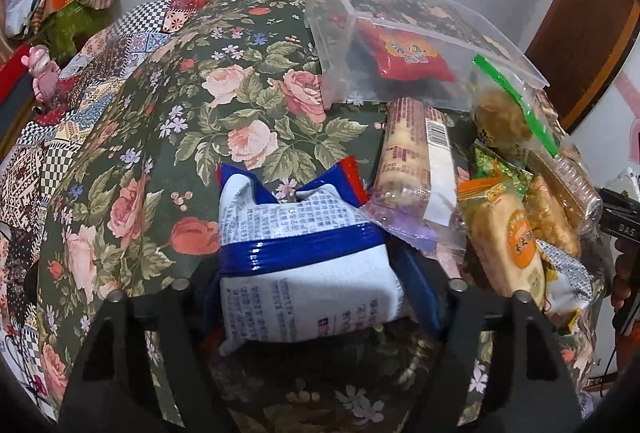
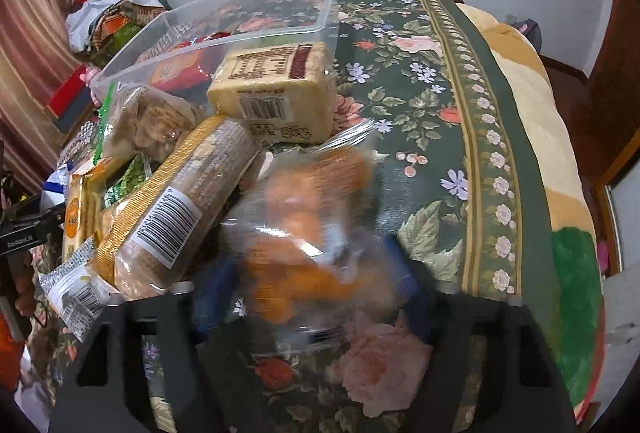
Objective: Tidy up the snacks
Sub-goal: 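Grasp the white-and-blue bag with the left tool while the right tool grasps the orange bun pack, then carry both packs over the clear box and release them inside with both tools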
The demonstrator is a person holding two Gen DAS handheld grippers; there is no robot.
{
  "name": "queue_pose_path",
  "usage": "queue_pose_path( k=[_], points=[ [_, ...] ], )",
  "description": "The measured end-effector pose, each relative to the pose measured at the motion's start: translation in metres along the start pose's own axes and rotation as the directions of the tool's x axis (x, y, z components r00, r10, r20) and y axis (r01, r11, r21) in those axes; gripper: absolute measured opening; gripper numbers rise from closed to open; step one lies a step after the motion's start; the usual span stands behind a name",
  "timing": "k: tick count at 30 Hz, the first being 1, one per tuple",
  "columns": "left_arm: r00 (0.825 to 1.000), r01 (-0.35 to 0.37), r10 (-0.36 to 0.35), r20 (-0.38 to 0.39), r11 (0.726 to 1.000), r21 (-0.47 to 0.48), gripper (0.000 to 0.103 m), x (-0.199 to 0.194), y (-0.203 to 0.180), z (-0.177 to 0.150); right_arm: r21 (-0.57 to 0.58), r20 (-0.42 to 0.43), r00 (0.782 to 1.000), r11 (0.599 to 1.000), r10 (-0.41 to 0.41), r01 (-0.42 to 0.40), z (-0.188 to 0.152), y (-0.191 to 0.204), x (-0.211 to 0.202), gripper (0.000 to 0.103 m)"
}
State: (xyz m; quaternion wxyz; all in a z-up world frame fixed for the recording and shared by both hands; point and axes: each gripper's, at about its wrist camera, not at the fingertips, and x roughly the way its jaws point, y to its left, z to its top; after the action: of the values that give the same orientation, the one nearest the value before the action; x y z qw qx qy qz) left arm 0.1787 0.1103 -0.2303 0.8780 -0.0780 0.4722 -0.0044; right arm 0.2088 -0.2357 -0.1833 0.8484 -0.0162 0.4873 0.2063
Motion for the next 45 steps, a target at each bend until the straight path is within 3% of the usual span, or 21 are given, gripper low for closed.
queue_pose_path(
  k=[3,15,24,38,45],
  points=[
    [1.0,-0.006,0.006,0.002,1.0,-0.005,0.067,-0.004,0.001,-0.001,0.017,0.018,1.0,1.0,0.019,-0.019,-0.002,-0.002,-0.004,0.048],
    [0.996,-0.064,0.065,0.057,0.998,-0.013,0.048,-0.041,0.008,-0.003,0.004,0.12,0.993,1.0,-0.016,0.016,0.003,0.003,-0.043,0.047],
    [0.982,-0.081,0.082,0.169,0.997,-0.014,0.047,-0.079,0.011,0.018,-0.007,0.202,0.979,1.0,-0.015,0.017,0.025,0.008,-0.064,0.047],
    [0.955,-0.01,-0.004,0.297,0.999,0.044,0.047,-0.098,-0.03,0.081,-0.056,0.283,0.959,0.998,0.003,0.013,0.061,0.029,-0.07,0.047],
    [0.951,0.024,-0.053,0.304,0.995,0.098,0.047,-0.084,-0.058,0.113,-0.072,0.321,0.947,0.997,0.01,0.014,0.091,0.036,-0.067,0.048]
  ],
)
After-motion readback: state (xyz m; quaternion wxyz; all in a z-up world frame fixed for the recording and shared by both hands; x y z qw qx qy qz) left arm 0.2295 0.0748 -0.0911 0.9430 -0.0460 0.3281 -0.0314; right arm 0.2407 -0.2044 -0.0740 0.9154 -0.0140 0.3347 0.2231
